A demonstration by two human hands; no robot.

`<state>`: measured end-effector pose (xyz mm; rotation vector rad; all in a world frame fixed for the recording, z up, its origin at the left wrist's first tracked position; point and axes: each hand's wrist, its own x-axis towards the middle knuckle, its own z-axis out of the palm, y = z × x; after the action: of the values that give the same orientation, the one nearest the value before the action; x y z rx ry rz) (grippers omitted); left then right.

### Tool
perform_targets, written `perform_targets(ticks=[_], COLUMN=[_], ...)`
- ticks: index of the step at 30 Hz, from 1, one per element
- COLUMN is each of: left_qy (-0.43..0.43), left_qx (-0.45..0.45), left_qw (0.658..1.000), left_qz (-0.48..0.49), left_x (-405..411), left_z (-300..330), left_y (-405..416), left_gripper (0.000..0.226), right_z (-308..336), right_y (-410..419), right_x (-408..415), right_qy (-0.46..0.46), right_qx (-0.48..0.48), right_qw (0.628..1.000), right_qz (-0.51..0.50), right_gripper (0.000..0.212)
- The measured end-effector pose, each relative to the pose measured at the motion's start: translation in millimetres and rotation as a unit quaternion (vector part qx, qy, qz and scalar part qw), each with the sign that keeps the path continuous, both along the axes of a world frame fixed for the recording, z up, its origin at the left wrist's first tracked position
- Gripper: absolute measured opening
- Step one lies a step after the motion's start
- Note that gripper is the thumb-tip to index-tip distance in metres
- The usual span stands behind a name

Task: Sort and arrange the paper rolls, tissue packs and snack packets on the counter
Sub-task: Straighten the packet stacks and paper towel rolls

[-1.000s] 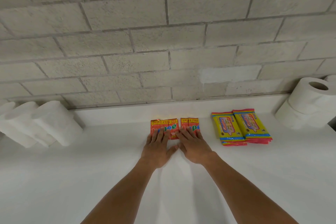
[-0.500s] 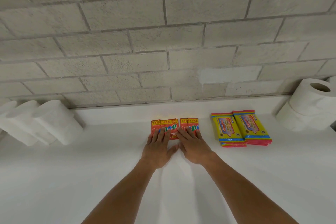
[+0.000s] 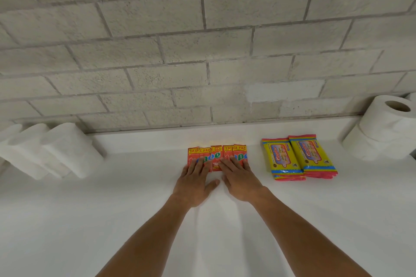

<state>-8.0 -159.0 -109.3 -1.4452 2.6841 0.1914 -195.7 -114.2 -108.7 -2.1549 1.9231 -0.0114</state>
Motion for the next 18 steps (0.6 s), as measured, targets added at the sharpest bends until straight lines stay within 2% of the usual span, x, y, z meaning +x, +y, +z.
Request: perform_targets(ticks=[12,18], left_qy=[-0.002,0.011], left_qx=[-0.01,-0.026], left_qw=[1.0,0.999], left_qz=[0.009,0.027], left_x=[-6.3,2.4], left_z=[1.4,-1.0], left_y=[1.1,0.9], left_gripper=[0.092,0.089], right_z=[0.5,3.7], right_y=[0.2,2.8], right_x=[-1.8,-4.2], right_qy=[-0.008,-0.021], right_qx=[-0.009,-0.029], right_qw=[1.0,0.999], right_qz=[0.002,0.001], right_gripper=[0.054,0.056])
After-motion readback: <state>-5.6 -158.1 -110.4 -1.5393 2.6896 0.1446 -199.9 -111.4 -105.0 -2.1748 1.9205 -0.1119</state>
